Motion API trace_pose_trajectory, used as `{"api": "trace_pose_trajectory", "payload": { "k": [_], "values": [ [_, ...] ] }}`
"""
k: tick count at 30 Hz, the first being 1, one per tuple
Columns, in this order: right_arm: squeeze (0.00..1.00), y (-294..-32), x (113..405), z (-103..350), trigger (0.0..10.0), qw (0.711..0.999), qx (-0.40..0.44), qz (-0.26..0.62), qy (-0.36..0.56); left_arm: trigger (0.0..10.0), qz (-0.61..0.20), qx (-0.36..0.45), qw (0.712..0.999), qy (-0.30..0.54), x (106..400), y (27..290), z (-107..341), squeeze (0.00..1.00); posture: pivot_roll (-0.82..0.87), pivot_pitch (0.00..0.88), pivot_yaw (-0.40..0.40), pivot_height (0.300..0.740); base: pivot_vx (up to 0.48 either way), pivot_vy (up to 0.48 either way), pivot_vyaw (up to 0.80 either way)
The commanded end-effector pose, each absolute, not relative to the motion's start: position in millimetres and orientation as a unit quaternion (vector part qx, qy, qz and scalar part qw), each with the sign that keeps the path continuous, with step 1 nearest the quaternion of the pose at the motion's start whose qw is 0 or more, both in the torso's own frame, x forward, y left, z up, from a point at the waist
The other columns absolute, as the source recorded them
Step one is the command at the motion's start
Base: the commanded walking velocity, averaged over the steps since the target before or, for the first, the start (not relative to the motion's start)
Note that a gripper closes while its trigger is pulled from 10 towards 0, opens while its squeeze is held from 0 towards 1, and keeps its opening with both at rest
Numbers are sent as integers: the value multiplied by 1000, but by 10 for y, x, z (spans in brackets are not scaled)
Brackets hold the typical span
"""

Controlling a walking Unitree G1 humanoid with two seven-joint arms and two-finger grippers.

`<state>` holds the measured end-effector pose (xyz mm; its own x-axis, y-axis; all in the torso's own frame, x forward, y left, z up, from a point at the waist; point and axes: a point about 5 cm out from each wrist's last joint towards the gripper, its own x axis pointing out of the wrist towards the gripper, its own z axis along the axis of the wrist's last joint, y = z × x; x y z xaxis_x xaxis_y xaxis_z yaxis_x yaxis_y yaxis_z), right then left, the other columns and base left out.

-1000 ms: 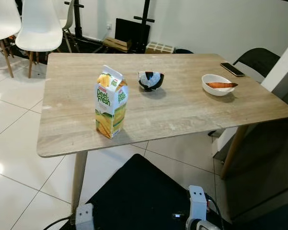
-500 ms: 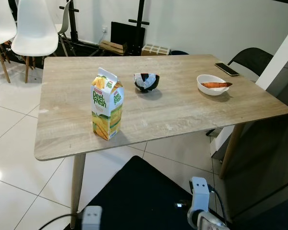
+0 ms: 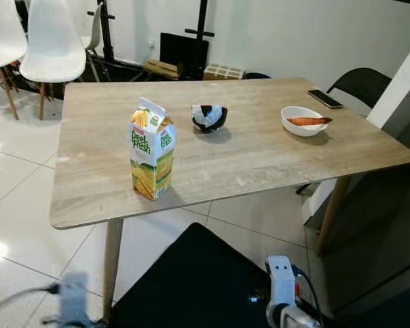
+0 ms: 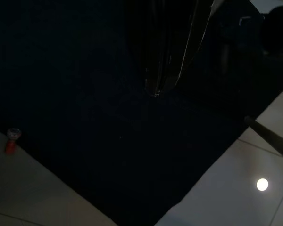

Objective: Restocking fridge

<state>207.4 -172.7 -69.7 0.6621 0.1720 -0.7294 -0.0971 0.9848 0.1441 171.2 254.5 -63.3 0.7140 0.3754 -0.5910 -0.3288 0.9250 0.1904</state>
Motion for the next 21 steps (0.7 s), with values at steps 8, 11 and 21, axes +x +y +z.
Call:
{"api": "trace_pose_trajectory", "payload": {
  "k": [8, 11, 21],
  "values": [
    [0, -1804, 2028, -719, 10000, 907, 21, 68, 414, 9098, 126, 77, 921, 361, 1596, 2328, -757, 0, -5, 0, -98, 740, 0, 0, 0],
    [0, -1787, 2022, -724, 10000, 905, 11, 80, 418, 10000, 119, 65, 923, 360, 1588, 2290, -766, 0, -9, 0, -102, 740, 0, 0, 0],
    [0, -1699, 2125, -655, 10000, 915, -26, 121, 384, 10000, 103, 49, 921, 373, 1502, 2179, -826, 0, -8, 0, -99, 740, 0, 0, 0]
  ]
}}
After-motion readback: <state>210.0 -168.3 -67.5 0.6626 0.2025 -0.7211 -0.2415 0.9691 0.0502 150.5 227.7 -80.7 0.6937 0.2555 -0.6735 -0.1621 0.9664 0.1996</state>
